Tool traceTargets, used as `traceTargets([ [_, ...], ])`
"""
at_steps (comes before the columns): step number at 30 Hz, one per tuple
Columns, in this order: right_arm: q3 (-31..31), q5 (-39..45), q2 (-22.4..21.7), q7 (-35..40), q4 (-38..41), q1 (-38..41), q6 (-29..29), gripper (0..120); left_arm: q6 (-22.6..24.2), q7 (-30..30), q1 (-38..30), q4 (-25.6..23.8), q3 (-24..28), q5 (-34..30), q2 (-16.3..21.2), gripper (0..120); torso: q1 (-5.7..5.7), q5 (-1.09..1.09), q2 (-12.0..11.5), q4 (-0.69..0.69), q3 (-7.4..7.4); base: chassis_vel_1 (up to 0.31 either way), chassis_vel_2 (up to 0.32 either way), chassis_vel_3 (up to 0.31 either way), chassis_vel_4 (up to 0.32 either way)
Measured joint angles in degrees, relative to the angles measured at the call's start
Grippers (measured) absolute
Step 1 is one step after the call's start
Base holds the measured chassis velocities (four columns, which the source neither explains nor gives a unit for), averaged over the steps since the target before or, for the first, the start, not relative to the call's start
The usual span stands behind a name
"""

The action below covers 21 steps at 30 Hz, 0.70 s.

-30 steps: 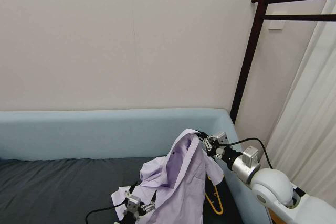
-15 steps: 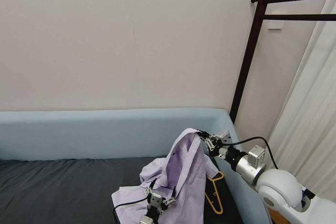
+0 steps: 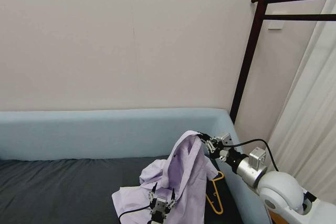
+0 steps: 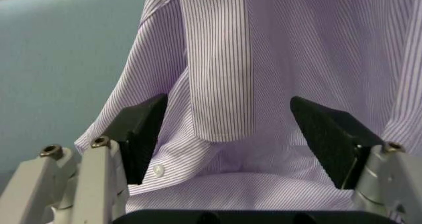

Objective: Pick up the clothes from the sofa and hang them on the clothes hanger.

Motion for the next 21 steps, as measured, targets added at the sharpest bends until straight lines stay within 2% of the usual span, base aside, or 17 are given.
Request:
traceTargets([
  [7,0.3,0.7,-0.4,0.0,0.9,-0.6,-0.1,0,0.1,-0.5,-0.9,2.5,-0.4,1.3,-1.6,71,0.00,-0.01,0.0,0.00,0.00,0.000,0.000,0.000,0.000],
  [11,0.6,1.3,-0.7,0.1,1.1,-0.6,-0.1,0,0.2,-0.5,-1.1,3.5,-1.1,1.5,-2.0,64,0.00,-0.01,0.0,0.00,0.00,0.000,0.000,0.000,0.000],
  [16,0.4,1.7,-0.8,0.3,1.5,-0.8,-0.2,0,-0.6,0.3,-1.2,4.4,-3.1,1.5,-2.5,47,0.00,-0.01,0.0,0.00,0.00,0.000,0.000,0.000,0.000],
  [21,-0.3,1.7,-0.7,0.6,1.4,-0.8,-0.3,0,-1.0,0.6,-0.7,3.7,-3.7,1.5,-1.4,28,0.00,-0.01,0.0,0.00,0.00,0.000,0.000,0.000,0.000],
])
